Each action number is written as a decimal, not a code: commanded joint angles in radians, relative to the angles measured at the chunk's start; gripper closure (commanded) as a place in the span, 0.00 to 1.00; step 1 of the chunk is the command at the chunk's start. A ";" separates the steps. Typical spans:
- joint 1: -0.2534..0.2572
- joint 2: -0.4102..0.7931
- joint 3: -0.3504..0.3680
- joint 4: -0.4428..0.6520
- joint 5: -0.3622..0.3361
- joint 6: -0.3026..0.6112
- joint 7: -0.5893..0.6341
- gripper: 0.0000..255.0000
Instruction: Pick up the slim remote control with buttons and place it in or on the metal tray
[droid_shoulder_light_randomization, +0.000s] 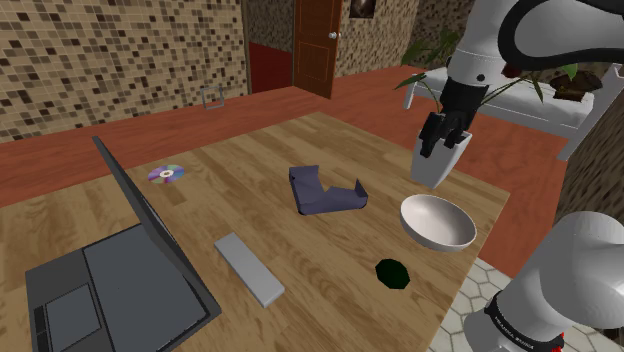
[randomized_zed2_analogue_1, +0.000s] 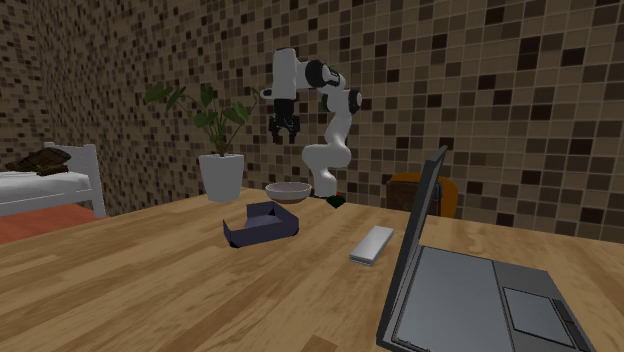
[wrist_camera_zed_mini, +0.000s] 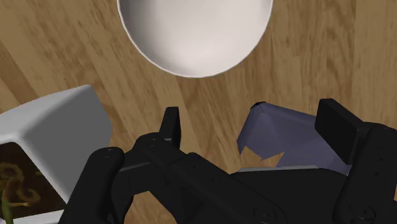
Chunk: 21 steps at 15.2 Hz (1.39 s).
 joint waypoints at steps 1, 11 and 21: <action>0.000 0.000 0.000 0.000 0.000 0.000 0.000 0.00; 0.078 0.192 0.187 -0.003 0.111 0.185 0.199 0.00; 0.121 0.486 0.364 0.117 0.132 0.354 0.402 0.00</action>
